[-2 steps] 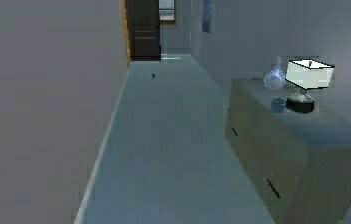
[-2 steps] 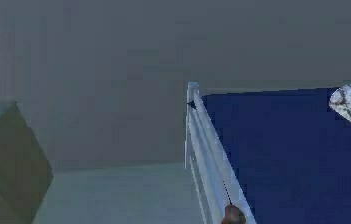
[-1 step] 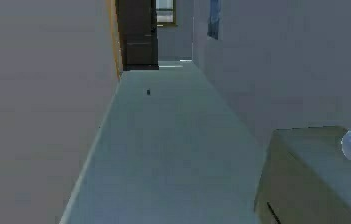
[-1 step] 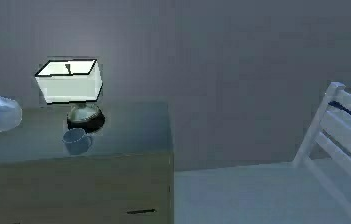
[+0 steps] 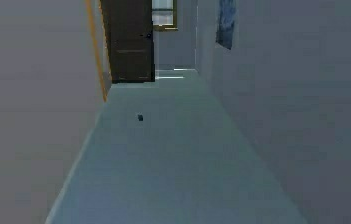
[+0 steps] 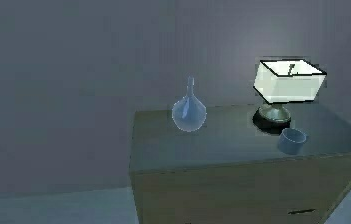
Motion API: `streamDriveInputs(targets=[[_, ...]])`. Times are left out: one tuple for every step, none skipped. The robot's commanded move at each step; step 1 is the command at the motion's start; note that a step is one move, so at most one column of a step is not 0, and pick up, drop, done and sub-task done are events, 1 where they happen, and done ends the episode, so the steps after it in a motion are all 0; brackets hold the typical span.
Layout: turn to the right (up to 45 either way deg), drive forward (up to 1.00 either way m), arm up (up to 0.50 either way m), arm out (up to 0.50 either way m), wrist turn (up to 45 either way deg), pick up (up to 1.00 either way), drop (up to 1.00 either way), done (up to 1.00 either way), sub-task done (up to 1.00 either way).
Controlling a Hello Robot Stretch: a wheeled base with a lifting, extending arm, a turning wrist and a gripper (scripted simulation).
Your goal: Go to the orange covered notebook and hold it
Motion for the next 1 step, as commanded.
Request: streamDriveInputs(targets=[[-3.0,0.0,0.0,0.0,0.0,0.0,0.0,0.0,0.0]])
